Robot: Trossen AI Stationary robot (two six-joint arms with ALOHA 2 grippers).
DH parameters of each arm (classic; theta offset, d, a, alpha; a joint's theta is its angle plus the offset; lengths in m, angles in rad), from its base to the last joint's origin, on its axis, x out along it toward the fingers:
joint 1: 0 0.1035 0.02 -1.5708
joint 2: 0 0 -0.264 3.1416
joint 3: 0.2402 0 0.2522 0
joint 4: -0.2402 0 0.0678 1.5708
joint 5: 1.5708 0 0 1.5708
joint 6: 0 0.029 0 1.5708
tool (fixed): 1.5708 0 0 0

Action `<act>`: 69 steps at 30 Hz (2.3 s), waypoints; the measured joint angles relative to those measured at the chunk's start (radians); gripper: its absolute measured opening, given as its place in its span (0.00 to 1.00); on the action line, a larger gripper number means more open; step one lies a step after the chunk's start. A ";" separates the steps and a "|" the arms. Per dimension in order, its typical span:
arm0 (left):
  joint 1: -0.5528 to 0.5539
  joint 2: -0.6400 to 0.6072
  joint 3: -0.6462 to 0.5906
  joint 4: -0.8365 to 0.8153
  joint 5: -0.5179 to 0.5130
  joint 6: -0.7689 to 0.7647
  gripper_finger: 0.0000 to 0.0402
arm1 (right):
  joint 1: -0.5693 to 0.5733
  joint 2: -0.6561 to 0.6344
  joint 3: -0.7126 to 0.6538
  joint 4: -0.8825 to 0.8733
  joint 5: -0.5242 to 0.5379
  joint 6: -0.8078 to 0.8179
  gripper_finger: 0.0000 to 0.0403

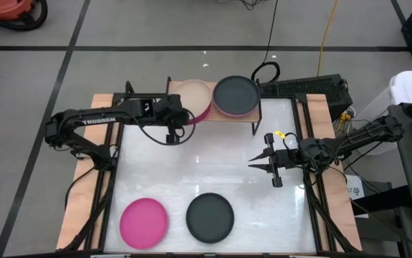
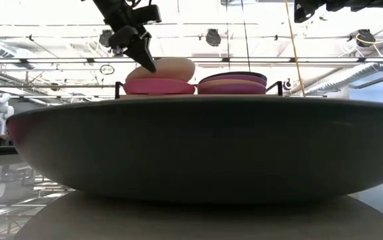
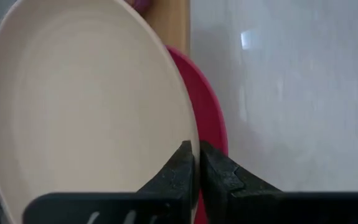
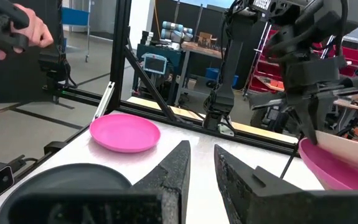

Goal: Place and stack plates onto a shelf
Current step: Stack the brown plate on top of the pink plate on the shelf, then stack the black plate on top of the brown plate on the shelf

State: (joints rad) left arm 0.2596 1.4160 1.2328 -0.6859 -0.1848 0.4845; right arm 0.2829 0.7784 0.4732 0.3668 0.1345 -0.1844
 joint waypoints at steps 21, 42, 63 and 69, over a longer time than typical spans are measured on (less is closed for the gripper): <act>0.000 -0.001 0.002 -0.013 0.030 -0.010 0.21 | 0.000 0.000 0.000 0.000 0.000 -0.002 0.15; -0.305 -0.002 0.314 -0.193 0.021 -0.165 0.34 | 0.000 0.000 0.000 -0.020 0.000 -0.001 0.15; -0.691 -0.352 -0.313 0.637 -0.316 -0.258 0.34 | 0.034 0.260 0.067 -0.062 -0.006 0.076 0.15; -0.688 -0.441 -0.614 1.197 -0.316 -0.142 0.34 | 0.034 0.517 0.189 -0.132 -0.154 0.186 0.24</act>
State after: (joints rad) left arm -0.4286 0.9754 0.6192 0.5108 -0.5007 0.3430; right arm 0.3164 1.2955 0.6622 0.2352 -0.0192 0.0019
